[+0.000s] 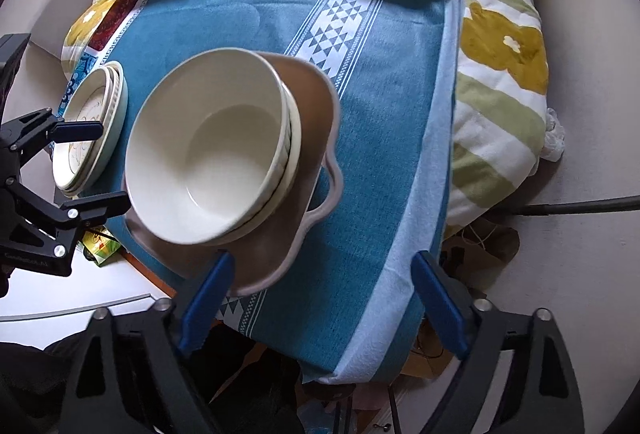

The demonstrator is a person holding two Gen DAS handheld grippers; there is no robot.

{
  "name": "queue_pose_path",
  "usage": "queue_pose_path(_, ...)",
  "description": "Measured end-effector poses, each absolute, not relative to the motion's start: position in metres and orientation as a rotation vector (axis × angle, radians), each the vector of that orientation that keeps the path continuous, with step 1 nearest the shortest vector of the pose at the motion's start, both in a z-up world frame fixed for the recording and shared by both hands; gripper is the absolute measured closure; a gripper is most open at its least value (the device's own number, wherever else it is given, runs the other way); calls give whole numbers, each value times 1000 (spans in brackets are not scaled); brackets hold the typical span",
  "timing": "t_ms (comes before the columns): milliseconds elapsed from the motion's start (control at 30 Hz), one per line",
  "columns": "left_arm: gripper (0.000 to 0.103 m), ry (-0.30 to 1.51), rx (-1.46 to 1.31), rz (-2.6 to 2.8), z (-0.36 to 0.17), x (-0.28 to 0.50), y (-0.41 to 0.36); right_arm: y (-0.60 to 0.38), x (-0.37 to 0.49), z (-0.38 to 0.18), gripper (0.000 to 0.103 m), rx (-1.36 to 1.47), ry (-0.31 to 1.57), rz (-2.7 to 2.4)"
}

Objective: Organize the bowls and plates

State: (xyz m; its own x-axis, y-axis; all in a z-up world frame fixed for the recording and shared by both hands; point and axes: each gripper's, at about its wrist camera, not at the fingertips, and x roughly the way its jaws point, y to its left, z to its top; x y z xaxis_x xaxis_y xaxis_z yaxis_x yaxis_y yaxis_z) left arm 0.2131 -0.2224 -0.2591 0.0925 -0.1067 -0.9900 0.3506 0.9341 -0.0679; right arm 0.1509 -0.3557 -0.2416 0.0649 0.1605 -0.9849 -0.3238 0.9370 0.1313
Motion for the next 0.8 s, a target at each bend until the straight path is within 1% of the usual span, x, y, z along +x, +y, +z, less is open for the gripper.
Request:
queue_pose_path(100,34,1470,181,-376,-270,215,-228,-351,152,-253,46,-133,1491,392)
queue_pose_path(133,39,1479,174,-384,-273,215,-230,-350,153,-255,48,-118,1496,402)
queue_pose_path(200,48,1484,173,-396,-277,216,-233,-349,154,-258,60,-94,1503,417)
queue_pose_path(233,58,1486,164,-409,-280,216,-235,-349,155,-260,63,-84,1505,427)
queue_pose_path(267,67,1491,150,-426,-283,216,-238,-348,156,-262,70,-74,1508,438)
queue_pose_path(367,76,1509,118,-463,-292,215,-244,-342,154,-266,79,-69,1504,467)
queue_pose_path(400,77,1503,116,-474,-293,213,-246,-341,153,-267,81,-77,1500,473)
queue_pose_path(667,78,1385,252,-458,-287,196,-262,-338,143,-264,81,-138,1424,480)
queue_pose_path(800,78,1355,270,-449,-285,191,-267,-340,142,-262,81,-135,1399,468)
